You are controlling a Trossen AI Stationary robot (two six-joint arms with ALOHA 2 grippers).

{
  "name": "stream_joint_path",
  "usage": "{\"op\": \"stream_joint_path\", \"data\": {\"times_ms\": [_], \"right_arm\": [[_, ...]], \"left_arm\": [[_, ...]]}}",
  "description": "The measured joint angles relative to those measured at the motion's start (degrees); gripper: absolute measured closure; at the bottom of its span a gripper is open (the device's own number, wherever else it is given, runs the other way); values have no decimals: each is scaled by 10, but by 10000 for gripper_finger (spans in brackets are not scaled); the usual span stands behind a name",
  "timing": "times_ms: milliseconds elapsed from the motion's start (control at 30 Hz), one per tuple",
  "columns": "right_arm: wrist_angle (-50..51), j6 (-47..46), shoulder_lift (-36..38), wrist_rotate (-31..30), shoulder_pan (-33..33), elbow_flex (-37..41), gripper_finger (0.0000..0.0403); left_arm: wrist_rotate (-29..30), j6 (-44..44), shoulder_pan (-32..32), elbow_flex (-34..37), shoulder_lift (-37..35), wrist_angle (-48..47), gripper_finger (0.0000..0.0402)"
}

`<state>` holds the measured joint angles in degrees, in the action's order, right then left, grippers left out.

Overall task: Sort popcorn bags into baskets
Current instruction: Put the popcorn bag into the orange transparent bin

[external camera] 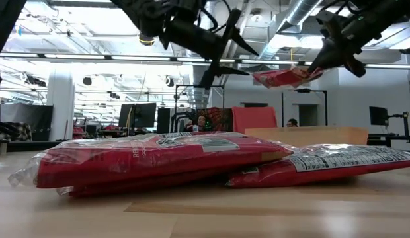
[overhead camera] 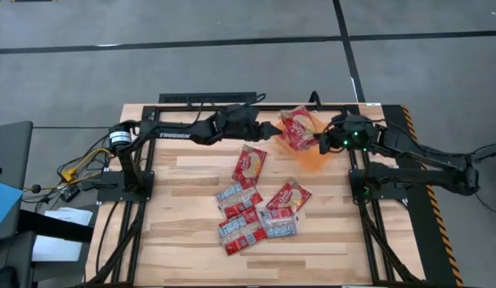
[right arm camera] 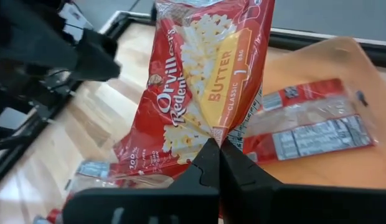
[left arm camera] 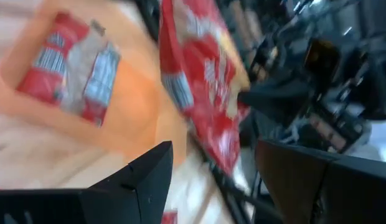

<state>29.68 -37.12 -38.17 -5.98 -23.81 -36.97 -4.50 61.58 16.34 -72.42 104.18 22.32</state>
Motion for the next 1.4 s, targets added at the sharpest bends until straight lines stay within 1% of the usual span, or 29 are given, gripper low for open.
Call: {"op": "stream_joint_path", "data": {"times_ms": [100, 233, 300, 433, 567, 667, 833, 933, 1133, 1200, 1400], "right_arm": [[-14, 0, -1, 9, 0, 0, 391], [-35, -4, -6, 16, 2, 0, 387], [-37, -6, -5, 17, 2, 0, 389], [-35, -8, -5, 17, 2, 0, 392], [-36, -11, -5, 16, 2, 0, 386], [-33, -15, -5, 17, 1, 0, 381], [-37, -15, -5, 16, 1, -1, 385], [-37, -14, -4, 16, 1, -1, 388], [-36, -14, -5, 14, 1, -1, 376], [-36, -9, -5, 14, 1, -1, 372], [-33, 28, -1, 15, 0, -1, 367]], "left_arm": [[22, -7, -2, 6, 9, 37, 187], [3, 0, -10, -5, 51, 113, 187], [-6, 5, -15, -21, 68, 117, 187], [23, -10, -24, -37, 88, 117, 187], [35, -23, -23, -58, 99, 115, 193], [29, -26, -23, -75, 120, 114, 216], [0, -21, -26, -109, 157, 116, 270], [-21, -13, -29, -115, 169, 119, 307], [-18, -28, -29, -117, 171, 118, 387], [-13, -29, -29, -117, 171, 118, 396], [7, -46, -28, -117, 171, 116, 401]]}}
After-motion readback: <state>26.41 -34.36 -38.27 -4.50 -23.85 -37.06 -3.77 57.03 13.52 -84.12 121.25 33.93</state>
